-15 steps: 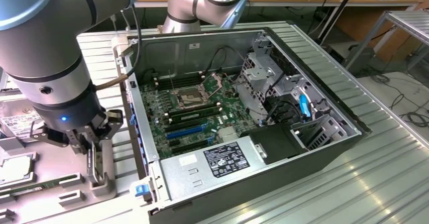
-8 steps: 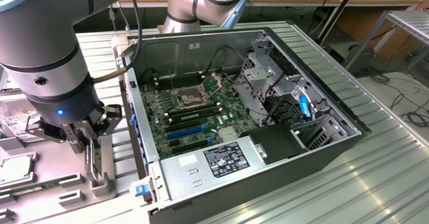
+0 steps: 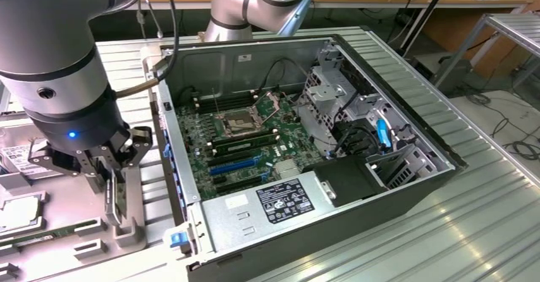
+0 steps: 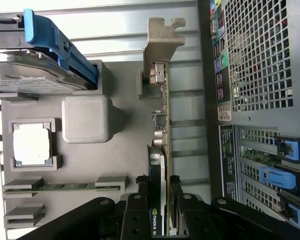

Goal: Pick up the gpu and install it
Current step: 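Pick up the gpu and move the gpu toward the slot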

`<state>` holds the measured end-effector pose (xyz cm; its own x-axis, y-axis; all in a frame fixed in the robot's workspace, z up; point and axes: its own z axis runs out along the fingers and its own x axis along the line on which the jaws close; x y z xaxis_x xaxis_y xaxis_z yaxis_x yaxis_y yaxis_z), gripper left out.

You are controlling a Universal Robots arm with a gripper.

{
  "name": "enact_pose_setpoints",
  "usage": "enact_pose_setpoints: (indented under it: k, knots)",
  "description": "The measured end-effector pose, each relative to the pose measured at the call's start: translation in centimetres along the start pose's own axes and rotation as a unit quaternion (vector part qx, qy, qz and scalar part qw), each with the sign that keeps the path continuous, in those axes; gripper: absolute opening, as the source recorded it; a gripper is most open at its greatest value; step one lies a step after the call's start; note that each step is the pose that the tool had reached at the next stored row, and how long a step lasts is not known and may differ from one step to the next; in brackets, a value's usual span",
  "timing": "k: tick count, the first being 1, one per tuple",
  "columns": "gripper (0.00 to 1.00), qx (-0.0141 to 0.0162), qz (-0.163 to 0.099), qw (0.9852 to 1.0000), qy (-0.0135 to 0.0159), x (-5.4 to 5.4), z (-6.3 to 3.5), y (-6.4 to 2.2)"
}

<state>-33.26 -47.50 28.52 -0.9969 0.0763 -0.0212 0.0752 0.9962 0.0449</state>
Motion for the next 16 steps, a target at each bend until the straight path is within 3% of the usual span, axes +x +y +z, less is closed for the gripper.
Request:
enact_pose_setpoints:
  k: [16]
  knots:
    - [0.27, 0.0000, 0.000, 1.0000, 0.0000, 0.0, -1.29, 0.06]
